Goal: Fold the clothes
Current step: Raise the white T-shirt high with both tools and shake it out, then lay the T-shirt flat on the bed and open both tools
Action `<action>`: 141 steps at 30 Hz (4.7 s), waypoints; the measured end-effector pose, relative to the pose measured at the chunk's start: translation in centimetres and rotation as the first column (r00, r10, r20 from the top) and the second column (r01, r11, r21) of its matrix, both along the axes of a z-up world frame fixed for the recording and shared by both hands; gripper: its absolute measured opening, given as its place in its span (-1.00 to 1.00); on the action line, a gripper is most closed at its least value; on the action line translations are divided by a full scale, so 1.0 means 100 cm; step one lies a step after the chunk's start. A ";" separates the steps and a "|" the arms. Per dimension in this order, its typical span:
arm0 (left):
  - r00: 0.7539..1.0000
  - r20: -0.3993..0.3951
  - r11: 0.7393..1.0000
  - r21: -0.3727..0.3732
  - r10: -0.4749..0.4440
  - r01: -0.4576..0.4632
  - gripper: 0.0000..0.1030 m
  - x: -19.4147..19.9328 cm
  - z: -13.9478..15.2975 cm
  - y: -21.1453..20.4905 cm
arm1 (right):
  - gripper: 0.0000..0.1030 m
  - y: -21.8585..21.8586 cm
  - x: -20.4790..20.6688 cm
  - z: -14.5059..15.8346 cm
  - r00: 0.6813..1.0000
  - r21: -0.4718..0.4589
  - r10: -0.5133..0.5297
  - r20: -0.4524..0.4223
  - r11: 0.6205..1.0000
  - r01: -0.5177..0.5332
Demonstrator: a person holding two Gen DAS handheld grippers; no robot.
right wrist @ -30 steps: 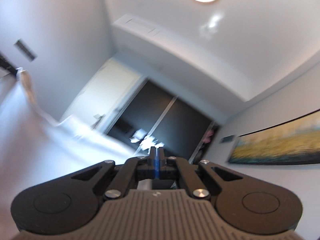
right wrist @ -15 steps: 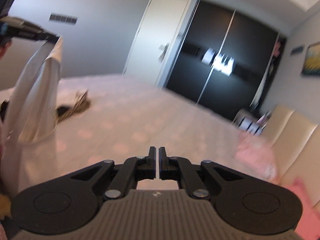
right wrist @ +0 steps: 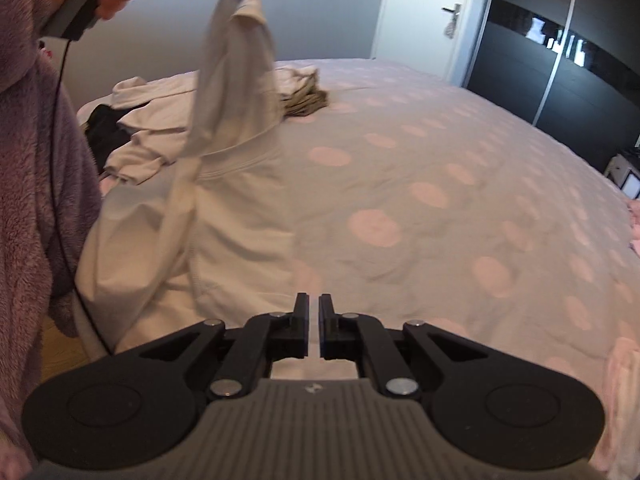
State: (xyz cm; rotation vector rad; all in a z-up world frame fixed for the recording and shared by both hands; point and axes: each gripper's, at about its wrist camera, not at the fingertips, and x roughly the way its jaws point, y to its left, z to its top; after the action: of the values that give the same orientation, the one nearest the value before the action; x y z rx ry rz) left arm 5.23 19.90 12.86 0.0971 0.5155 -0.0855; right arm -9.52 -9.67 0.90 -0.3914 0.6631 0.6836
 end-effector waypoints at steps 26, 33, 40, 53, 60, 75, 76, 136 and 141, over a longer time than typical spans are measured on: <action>1.000 -0.014 0.998 -0.058 -0.010 0.009 -0.99 0.014 -0.023 0.023 | -0.86 0.108 0.004 -0.056 0.994 -0.190 0.109 0.011 0.976 -0.105; 1.000 0.017 0.997 -0.071 -0.014 0.015 -0.99 -0.002 -0.016 0.020 | -0.89 0.064 -0.004 -0.013 0.988 -0.165 0.018 0.153 0.986 0.008; 0.988 0.133 0.984 -0.150 -0.079 0.099 -0.99 -0.050 0.023 0.006 | -0.93 -0.013 -0.013 0.064 0.886 -0.101 -0.198 0.419 0.960 0.262; 0.836 0.482 0.931 -0.104 -0.261 0.351 -0.99 -0.195 0.150 -0.031 | -0.94 -0.120 -0.118 0.219 0.475 0.230 -0.456 0.753 0.858 0.459; 0.744 0.610 0.916 -0.072 -0.273 0.395 -0.99 -0.252 0.185 -0.032 | -0.94 -0.137 -0.179 0.290 0.253 0.361 -0.477 0.842 0.846 0.392; 0.752 0.633 0.953 -0.074 -0.183 0.295 -0.99 -0.255 0.190 -0.048 | -0.94 -0.128 -0.175 0.305 0.323 0.452 -0.519 0.792 0.853 0.261; 0.747 0.637 0.949 -0.072 -0.193 0.307 -0.99 -0.256 0.191 -0.049 | -0.94 -0.133 -0.179 0.306 0.306 0.455 -0.525 0.794 0.848 0.274; 0.936 -0.320 0.968 0.153 -0.144 0.201 -1.00 0.328 -0.225 -0.120 | -0.93 -0.137 0.421 -0.110 0.830 -0.139 -0.552 0.086 0.818 0.558; 0.935 -0.324 0.967 0.156 -0.144 0.203 -1.00 0.330 -0.220 -0.120 | -0.89 -0.143 0.431 -0.104 0.831 -0.126 -0.553 0.059 0.822 0.556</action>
State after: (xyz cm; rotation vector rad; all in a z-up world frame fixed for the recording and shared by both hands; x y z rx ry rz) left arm 38.25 7.93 -9.17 0.3175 0.8303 -0.2288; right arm 33.62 -24.02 -9.53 -0.3089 0.7635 0.0730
